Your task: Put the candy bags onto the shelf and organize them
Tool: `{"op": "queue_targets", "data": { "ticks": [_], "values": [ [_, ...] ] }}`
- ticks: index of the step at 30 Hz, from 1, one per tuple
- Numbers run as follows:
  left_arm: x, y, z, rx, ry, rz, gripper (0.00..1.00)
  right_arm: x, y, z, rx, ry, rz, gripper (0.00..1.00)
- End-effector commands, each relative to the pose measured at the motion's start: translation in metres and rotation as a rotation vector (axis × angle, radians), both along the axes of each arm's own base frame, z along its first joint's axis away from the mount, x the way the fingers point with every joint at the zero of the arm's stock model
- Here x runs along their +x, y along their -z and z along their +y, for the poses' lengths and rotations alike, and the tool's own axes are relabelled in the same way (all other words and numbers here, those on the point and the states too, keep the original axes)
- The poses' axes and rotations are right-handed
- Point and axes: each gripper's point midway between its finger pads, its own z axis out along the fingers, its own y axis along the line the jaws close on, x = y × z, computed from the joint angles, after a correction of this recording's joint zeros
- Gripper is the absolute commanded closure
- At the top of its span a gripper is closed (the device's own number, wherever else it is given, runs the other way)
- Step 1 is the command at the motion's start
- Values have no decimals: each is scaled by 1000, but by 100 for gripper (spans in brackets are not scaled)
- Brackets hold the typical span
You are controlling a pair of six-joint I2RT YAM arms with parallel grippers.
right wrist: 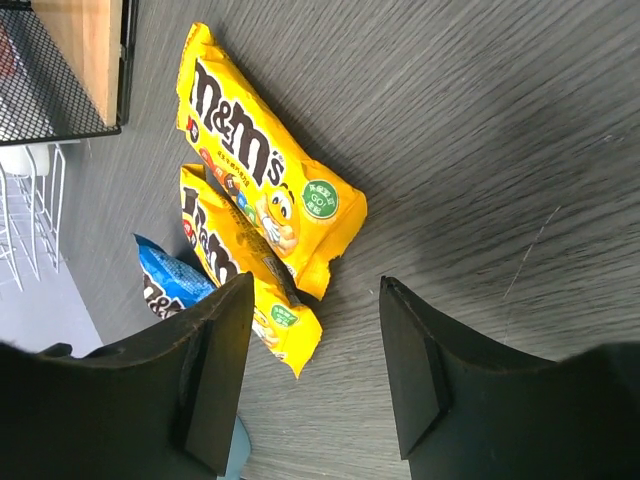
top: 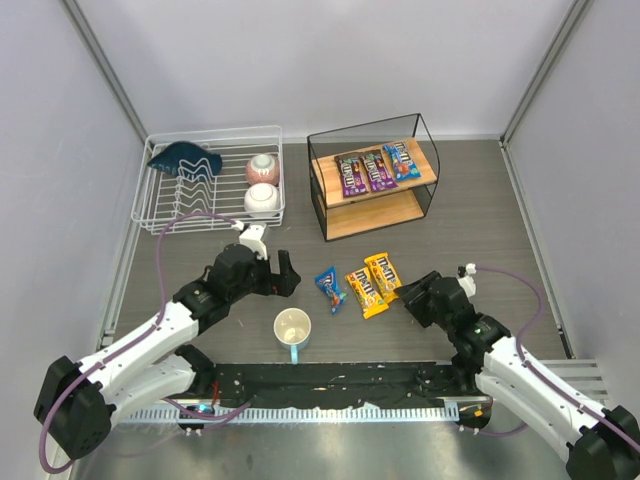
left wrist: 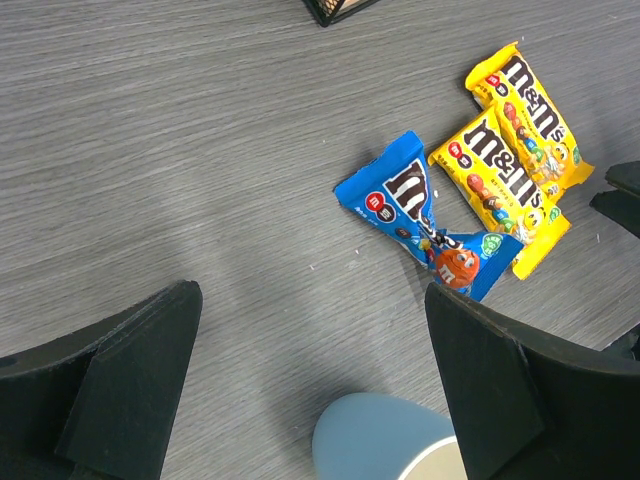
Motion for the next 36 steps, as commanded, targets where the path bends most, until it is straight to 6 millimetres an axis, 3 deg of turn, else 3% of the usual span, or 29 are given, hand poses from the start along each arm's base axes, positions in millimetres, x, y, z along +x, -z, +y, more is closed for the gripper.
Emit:
{"op": "queue_targets", "data": {
  "ticks": [1,6,22,29,36],
  "values": [
    [6,-20,-4,-24,0,-51,0,4,2,-2,16,48,-1,42],
    [6,-19,-5,-24,4,-49,0,6,13,-4,24,71,-7,52],
    [6,-18,-5,-22,7,-45,0,10,41,-8,22,121,10,52],
    [5,-16,-5,-19,7,-41,0,13,44,-8,19,127,-3,62],
    [5,-17,-5,-21,7,-42,0,16,45,-11,1,134,-19,79]
  ]
}}
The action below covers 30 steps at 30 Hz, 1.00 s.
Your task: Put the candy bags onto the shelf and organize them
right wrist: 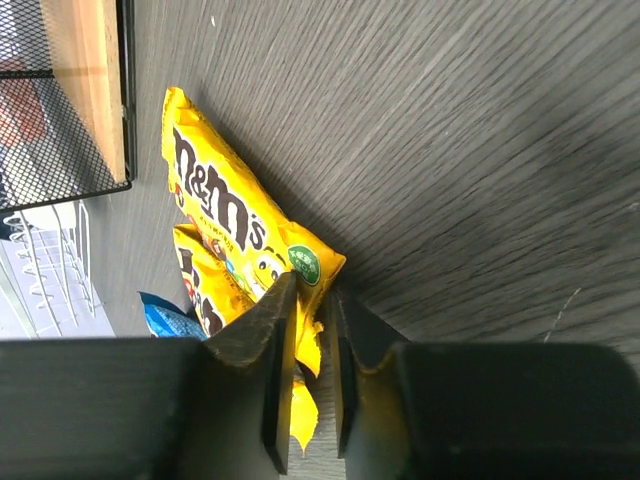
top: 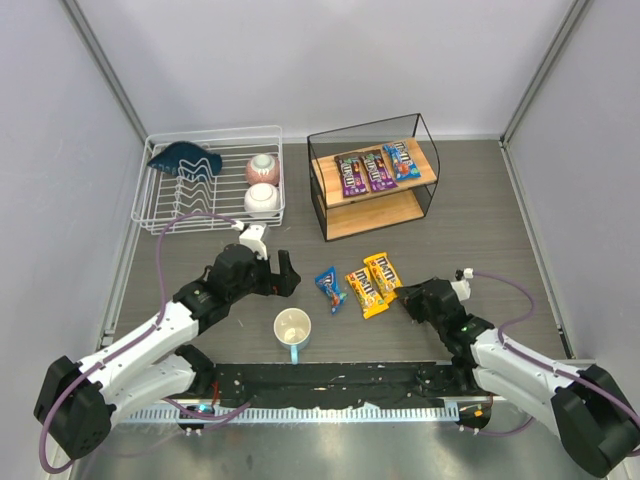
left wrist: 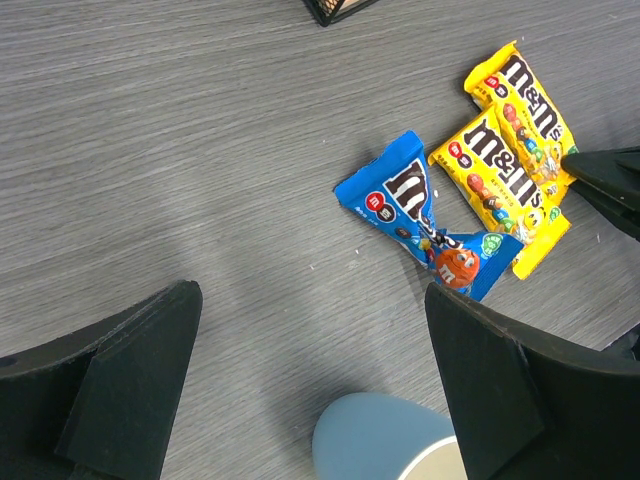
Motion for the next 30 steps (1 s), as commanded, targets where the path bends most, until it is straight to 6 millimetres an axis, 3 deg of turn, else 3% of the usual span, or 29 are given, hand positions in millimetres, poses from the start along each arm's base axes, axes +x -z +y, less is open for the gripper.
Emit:
{"op": "queue_targets", "data": {
  "ticks": [1,4,8,11,19,24,26,28,29,30],
  "values": [
    [5,-16,-5,-20,8,-41,0,-7,20,-15,-71,26,18,86],
    [5,-17,-5,-22,8,-43,0,-6,19,-17,-87,24,8,99],
    [5,-16,-5,-22,8,-43,0,-2,12,-19,-128,8,-22,99],
    [5,-15,-5,-19,9,-42,0,4,-1,-16,-135,-17,-85,99],
    [6,-16,-5,-20,9,-43,0,20,-64,-16,-104,-11,-342,99],
    [5,-18,-6,-25,11,-41,0,27,-84,-9,-67,-24,-433,99],
    [5,-20,-7,-30,15,-41,0,28,-82,-4,-59,-41,-434,99],
    [5,-23,-8,-37,14,-45,0,33,-96,2,-27,-47,-490,99],
    [5,-23,-8,-37,14,-45,0,35,-93,5,-34,-61,-478,99],
    [6,-26,-9,-42,15,-49,0,39,-106,9,-21,-67,-521,99]
  ]
}}
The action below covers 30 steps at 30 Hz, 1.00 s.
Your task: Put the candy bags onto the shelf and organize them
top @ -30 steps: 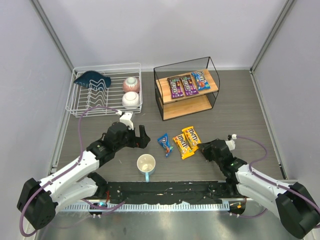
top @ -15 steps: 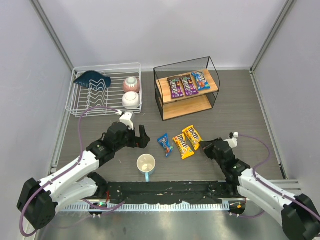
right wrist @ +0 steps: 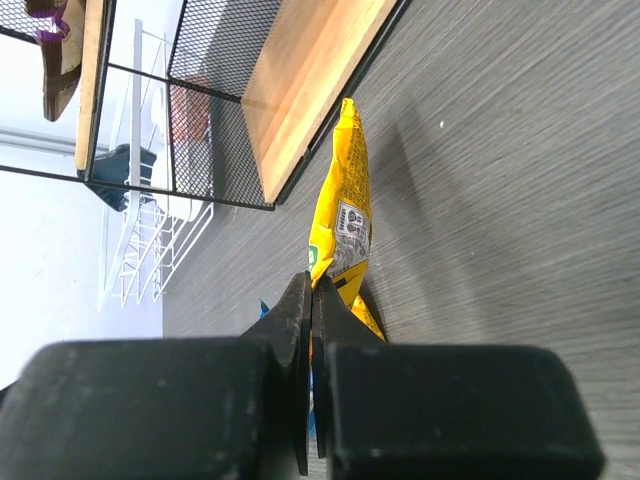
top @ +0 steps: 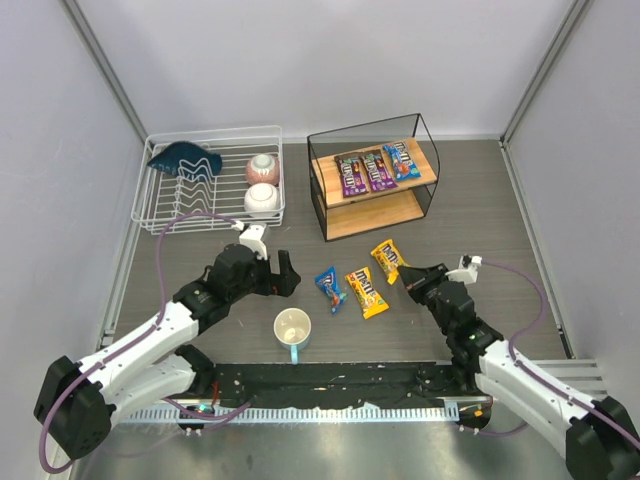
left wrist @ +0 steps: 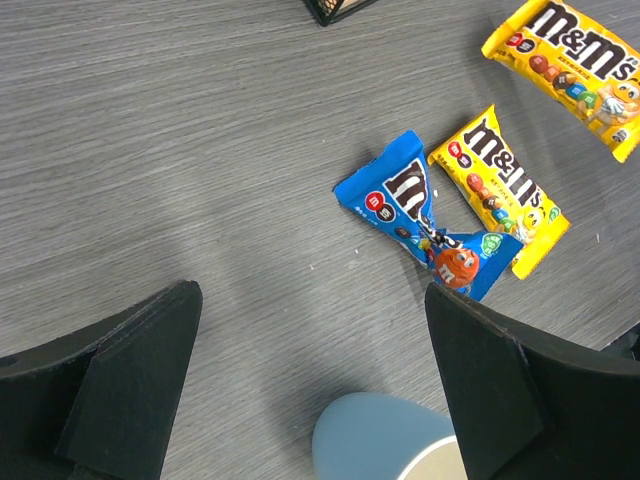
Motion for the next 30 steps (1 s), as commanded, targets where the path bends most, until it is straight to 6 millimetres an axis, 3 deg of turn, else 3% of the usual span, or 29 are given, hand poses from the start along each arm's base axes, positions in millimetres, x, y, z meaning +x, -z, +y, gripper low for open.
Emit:
{"op": "queue_targets", "data": {
  "ticks": [1,9,18,25,30],
  "values": [
    [6,-26,-9,-42,14,-49,0,16,-34,14,41,-34,-148,99],
    [6,-23,-7,-33,10,-45,0,42,-65,43,66,-99,-230,99],
    [6,-20,-7,-28,10,-39,0,62,-93,56,98,-103,-303,99],
    [6,-17,-6,-24,8,-38,0,81,-94,62,99,-76,-302,99],
    [6,-16,-6,-23,9,-39,0,99,-83,69,92,-58,-297,99]
  ]
}}
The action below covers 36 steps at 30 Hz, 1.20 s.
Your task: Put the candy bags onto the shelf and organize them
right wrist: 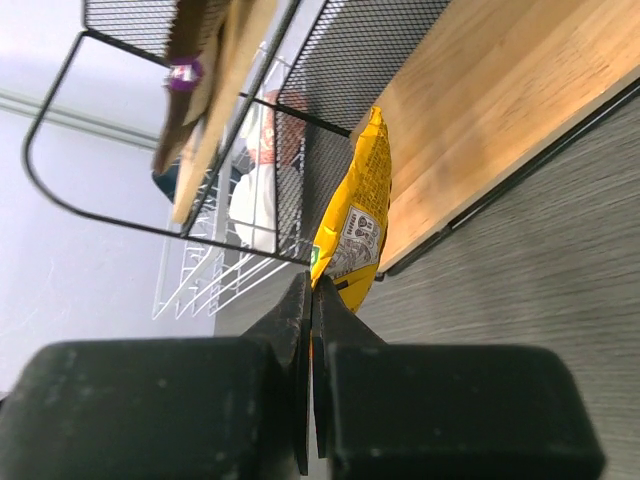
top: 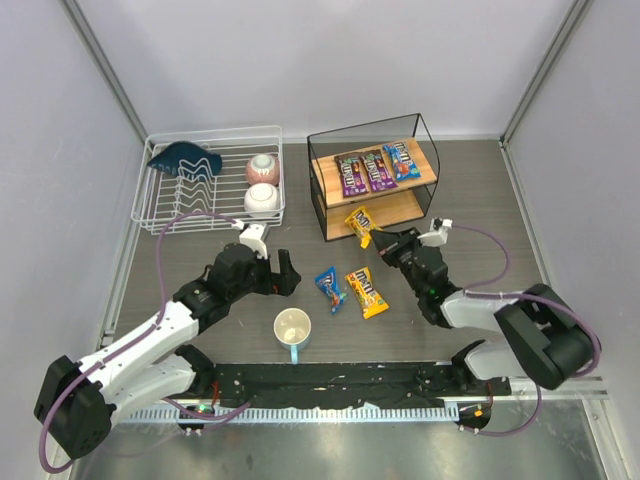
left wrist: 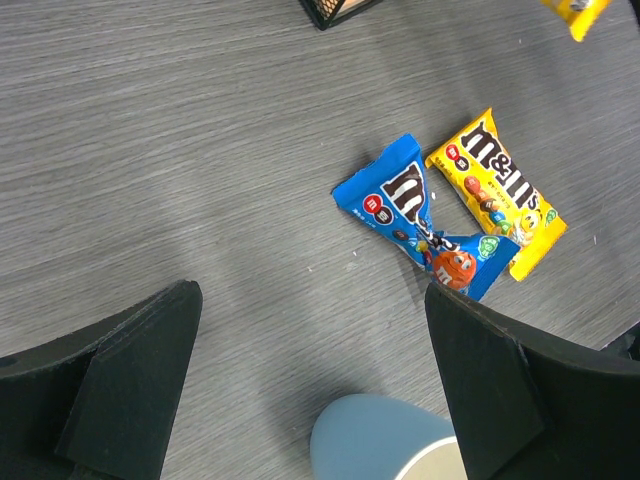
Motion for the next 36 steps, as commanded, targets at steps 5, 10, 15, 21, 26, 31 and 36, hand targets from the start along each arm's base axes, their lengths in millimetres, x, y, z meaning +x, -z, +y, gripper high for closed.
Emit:
{"op": "queue_targets", "data": {
  "ticks": [5,10,15,21,26,31,36],
  "values": [
    [5,-15,-6,-24,10,-43,0,43,-32,18,70,40,-130,99],
    [4,-16,-5,-29,11,-46,0,60,-14,25,75,60,-100,99],
    [3,-16,-4,-33,10,-48,0,69,0,24,64,96,-75,99],
    [2,-14,-5,-29,13,-41,0,76,17,25,81,119,-43,99],
    [3,-17,-3,-31,6,-50,0,83,25,32,83,121,-27,99],
    [2,-16,-3,-29,5,-48,0,88,34,34,86,136,-7,99],
    [3,-14,-1,-28,-4,-52,0,88,43,31,79,185,11,99]
  ]
}}
